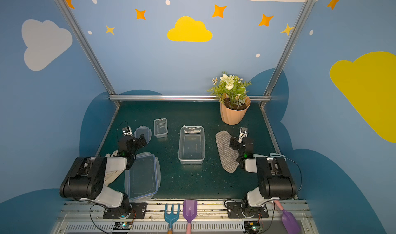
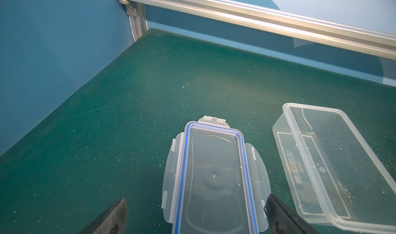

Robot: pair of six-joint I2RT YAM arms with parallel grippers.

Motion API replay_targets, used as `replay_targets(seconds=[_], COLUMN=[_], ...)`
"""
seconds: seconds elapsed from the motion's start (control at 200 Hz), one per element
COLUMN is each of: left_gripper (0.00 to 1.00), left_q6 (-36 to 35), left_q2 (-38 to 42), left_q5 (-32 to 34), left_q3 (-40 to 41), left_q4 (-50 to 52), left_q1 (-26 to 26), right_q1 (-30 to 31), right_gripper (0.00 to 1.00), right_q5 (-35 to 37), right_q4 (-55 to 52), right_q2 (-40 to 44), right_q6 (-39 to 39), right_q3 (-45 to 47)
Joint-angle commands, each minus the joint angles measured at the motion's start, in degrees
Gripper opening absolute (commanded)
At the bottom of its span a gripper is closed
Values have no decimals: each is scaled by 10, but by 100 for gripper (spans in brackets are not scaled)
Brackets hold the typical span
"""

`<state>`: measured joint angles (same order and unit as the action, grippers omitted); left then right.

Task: Wipe the insides of the lunch boxes
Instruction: Reset both arms

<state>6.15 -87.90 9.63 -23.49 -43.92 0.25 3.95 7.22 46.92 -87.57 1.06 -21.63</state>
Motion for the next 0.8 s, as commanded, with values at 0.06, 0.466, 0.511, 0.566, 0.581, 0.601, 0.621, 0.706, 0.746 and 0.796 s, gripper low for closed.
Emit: replay_targets(seconds=[0.06, 0.466, 0.511, 0.566, 0.581, 0.601, 0.621, 0.706, 0.746, 0.796], left_gripper=[100, 100, 100, 100, 100, 100, 100, 100, 100, 100], left_q6=[-9, -9, -9, -9, -9, -9, -9, -9, -9, -9], left_q2=[5, 5, 5, 5, 5, 6, 5, 5, 5, 5], left_q5=[0, 1, 1, 1, 1, 1, 1, 1, 1, 1], left_q3=[0, 0, 0, 0, 0, 0, 0, 0, 0, 0], left_q4=[-1, -1, -1, -1, -1, 0, -1, -1, -1, -1], left_q1=[-1, -1, -1, -2, -2, -1, -1, -2, -2, -2], right_q1=[-2, -6, -6, -14, -20, -29, -35, -35, -33, -29], right_gripper=[93, 96, 97, 97, 97, 97, 97, 97, 97, 97], right_q5=[-5, 6, -2, -97, -105, -123, -135, -129, -109, -101], right_q4=[0, -6, -3, -22, -21, -18, -15, -19, -21, -21], right_q2=[6, 12, 10, 10, 10, 9, 8, 9, 8, 8], right_q6=[1, 5, 4, -26, -23, -19, -15, -14, -8, -9], right_q3=[-11, -10, -10, -19, -18, -18, -17, -18, -19, -19])
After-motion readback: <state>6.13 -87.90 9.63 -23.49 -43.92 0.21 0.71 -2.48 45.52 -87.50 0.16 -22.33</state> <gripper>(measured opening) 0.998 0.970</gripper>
